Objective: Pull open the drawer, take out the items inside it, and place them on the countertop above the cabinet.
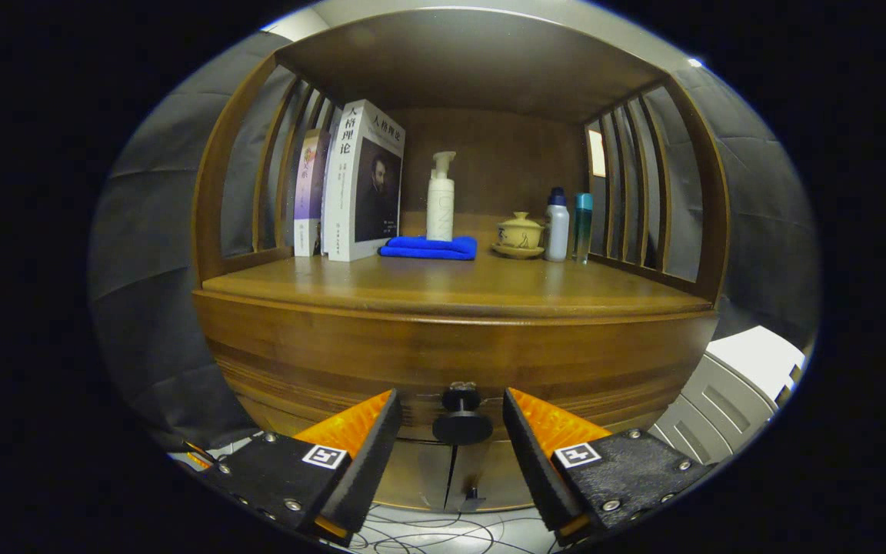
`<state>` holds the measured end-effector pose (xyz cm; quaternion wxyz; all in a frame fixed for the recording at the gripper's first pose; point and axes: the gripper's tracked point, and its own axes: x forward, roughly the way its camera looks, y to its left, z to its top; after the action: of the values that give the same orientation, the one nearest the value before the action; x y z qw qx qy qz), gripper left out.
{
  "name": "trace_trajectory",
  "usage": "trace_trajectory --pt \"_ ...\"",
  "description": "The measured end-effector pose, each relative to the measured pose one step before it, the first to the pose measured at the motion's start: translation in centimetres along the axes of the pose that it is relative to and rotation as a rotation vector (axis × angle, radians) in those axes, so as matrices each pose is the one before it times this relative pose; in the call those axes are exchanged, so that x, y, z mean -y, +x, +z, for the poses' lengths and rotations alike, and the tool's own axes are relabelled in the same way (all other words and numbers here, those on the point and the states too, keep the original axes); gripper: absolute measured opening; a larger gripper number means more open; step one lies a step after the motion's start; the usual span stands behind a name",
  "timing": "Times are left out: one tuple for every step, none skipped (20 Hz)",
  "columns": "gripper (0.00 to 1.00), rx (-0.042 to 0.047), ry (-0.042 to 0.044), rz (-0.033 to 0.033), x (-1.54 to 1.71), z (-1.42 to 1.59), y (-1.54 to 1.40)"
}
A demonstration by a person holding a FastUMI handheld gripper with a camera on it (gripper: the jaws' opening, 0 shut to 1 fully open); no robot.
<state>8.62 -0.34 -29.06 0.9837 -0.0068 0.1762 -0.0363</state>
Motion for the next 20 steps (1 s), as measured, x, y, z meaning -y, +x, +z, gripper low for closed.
trace_trajectory --pt "0.79 -0.00547 0.01237 0.00197 0.018 -0.292 0.239" --pt "0.74 -0.00210 0.01760 0.00095 0.117 -0.144 0.064" --pt "0.71 0.00254 0.01566 -0.00481 0.293 -0.014 0.198" --pt "0.66 -0.00277 0.01193 -0.00188 0.199 -0.021 0.208" --pt "0.61 0.00276 0.01012 0.01148 -0.097 0.038 0.059" --pt "0.56 0.00158 0.00665 0.00645 0.013 -0.016 0.213" --pt "0.51 0.00069 0.00026 0.00266 -0.046 -0.016 0.057" --pt "0.49 0.00162 -0.00262 -0.00137 0.068 0.051 0.029" --pt "0.49 0.00342 -0.00235 -0.00435 -0.045 -0.054 -0.017" --pt "0.48 0.00491 -0.00113 -0.00631 -0.005 0.019 -0.050" --pt "0.47 0.01738 -0.00286 -0.00552 -0.005 0.037 -0.022" --pt "0.46 0.01199 -0.00487 0.00150 -0.029 0.031 0.045" --pt "0.45 0.00745 0.00061 0.00566 -0.083 -0.058 -0.142" --pt "0.42 -0.00361 0.01024 0.00640 0.053 -0.038 0.145" --pt "0.40 -0.00588 0.01495 0.00531 0.122 -0.039 -0.074" --pt "0.36 -0.00215 0.01442 -0.00147 0.025 0.012 0.071" --pt "0.32 0.00121 0.00664 -0.00491 0.034 0.015 0.029" --pt "0.28 -0.00179 -0.00246 -0.00615 -0.028 -0.037 -0.038" --pt "0.28 -0.00370 -0.00710 -0.00424 0.003 -0.132 -0.046" --pt "0.28 -0.00283 -0.00487 -0.00294 0.000 0.050 -0.017"
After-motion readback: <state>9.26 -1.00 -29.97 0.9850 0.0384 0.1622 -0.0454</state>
